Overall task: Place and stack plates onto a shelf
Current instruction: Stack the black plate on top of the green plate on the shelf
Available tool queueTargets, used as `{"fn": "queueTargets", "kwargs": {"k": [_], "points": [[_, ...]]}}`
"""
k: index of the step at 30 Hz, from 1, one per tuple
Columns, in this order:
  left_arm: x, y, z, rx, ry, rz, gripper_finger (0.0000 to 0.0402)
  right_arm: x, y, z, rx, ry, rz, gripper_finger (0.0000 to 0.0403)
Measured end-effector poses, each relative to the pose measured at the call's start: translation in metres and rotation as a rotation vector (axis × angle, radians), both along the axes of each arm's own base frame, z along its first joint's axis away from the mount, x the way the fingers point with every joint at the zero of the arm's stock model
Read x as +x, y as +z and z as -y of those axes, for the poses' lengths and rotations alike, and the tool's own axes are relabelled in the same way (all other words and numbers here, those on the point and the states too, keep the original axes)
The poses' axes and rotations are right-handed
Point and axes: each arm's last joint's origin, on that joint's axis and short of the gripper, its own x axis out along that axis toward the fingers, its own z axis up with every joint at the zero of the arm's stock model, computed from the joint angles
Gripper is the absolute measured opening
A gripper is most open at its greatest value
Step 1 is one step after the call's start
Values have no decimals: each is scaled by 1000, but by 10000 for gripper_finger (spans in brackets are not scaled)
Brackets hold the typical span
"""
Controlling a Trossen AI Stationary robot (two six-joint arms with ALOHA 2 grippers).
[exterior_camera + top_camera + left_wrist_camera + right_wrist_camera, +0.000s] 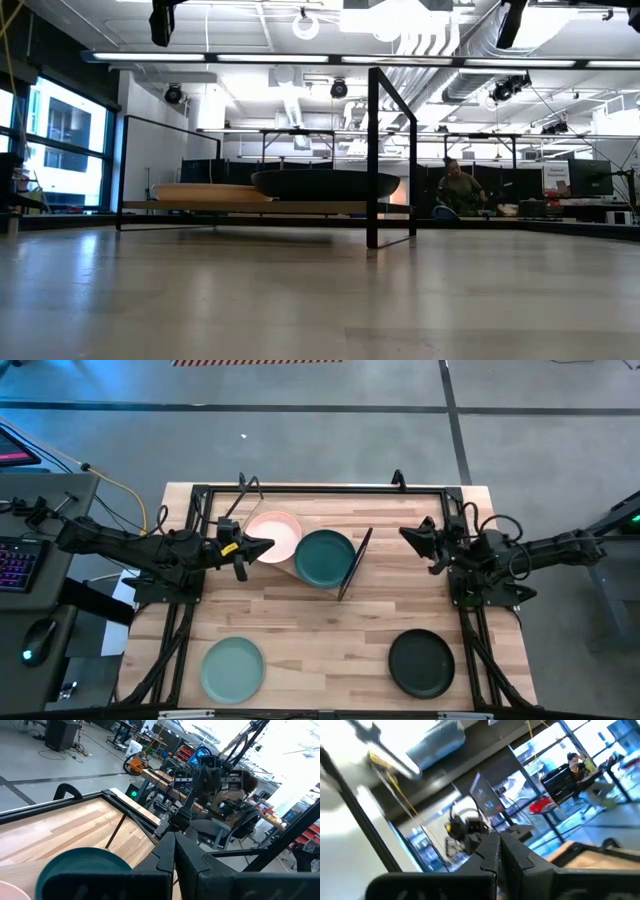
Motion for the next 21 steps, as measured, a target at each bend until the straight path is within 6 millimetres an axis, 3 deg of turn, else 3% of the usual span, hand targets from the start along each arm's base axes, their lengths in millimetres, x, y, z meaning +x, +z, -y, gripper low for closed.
{"fn": "queueTargets", "kwargs": {"k": [4,9,16,21], "points": [[0,0,0,0,0,0,0,0,1,0,138,44,46,20],[0,0,0,-1,0,0,0,11,8,-9,222,214,-121,89],[0,-1,0,0,0,-6,0,24,11,-35,282,502,-765,171],[0,-1,0,1,0,-10,0,16,-16,-52,364,480,-1285,184]]}}
